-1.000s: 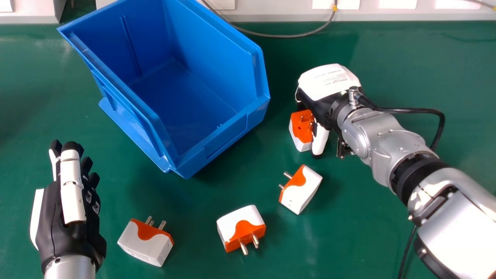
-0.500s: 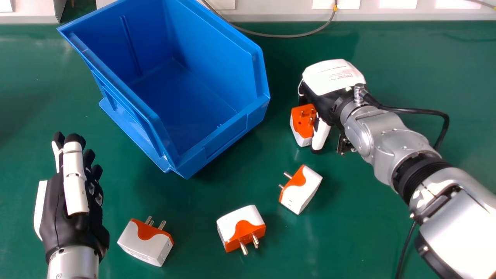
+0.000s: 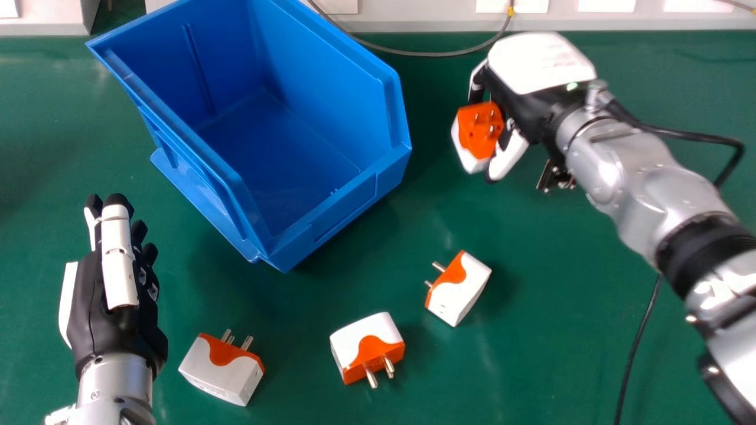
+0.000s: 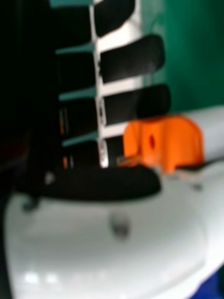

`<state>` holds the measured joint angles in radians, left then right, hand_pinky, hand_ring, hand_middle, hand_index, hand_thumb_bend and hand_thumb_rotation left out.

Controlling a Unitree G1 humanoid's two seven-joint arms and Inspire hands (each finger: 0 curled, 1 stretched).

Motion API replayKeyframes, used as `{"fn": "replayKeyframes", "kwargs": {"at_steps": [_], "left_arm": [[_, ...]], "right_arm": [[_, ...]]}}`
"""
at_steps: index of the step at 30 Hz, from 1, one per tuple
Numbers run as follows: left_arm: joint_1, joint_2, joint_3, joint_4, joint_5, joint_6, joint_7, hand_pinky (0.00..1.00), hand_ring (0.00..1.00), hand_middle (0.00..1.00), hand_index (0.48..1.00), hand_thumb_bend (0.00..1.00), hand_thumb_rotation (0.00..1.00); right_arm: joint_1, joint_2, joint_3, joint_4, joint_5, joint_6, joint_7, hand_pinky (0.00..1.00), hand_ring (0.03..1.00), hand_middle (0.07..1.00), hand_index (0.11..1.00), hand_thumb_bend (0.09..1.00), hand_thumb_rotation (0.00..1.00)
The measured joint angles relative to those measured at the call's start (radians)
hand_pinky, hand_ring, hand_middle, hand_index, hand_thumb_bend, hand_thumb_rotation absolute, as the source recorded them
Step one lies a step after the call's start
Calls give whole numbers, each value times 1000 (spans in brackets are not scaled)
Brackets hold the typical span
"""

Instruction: Pick all objects and put in blue box

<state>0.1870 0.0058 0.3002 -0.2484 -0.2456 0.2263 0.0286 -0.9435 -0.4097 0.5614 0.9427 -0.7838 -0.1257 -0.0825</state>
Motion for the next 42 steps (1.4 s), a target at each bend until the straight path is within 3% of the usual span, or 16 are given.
{"fn": "replayKeyframes", "kwargs": {"at_steps": [2,5,10,14,17,26,37,42], "left_arm": [[-9,4,1,9,0,-1,0,1000,996,999,1000,275,981],[-32,8,4,33,0,-6,-1,1000,993,997,1000,282,981],[-75,17,14,88,0,-18,-1,1000,990,996,1000,288,980],[-98,24,21,115,1,-19,0,1000,988,995,1000,290,978],[-114,26,22,127,9,-20,3,1000,987,993,997,291,974],[-125,35,22,151,12,-24,13,1000,983,984,990,293,962],[-130,39,12,155,30,-27,20,1000,979,979,991,289,961],[-133,39,10,155,31,-27,24,1000,979,978,990,288,960]], "right_arm": [[42,-38,-22,-88,1,-12,-2,85,241,375,481,507,50],[116,-94,-61,-234,3,-14,19,71,193,310,477,501,82],[239,-161,-135,-491,27,7,97,65,158,261,473,496,109],[342,-201,-196,-692,37,20,152,66,148,244,471,494,119],[417,-214,-239,-809,53,22,179,64,136,230,471,492,126],[540,-201,-294,-988,89,4,218,53,103,185,469,490,139],[566,-89,-290,-1087,129,5,277,38,85,163,469,488,142],[563,-33,-268,-1085,126,3,287,35,83,161,469,487,142]]}}
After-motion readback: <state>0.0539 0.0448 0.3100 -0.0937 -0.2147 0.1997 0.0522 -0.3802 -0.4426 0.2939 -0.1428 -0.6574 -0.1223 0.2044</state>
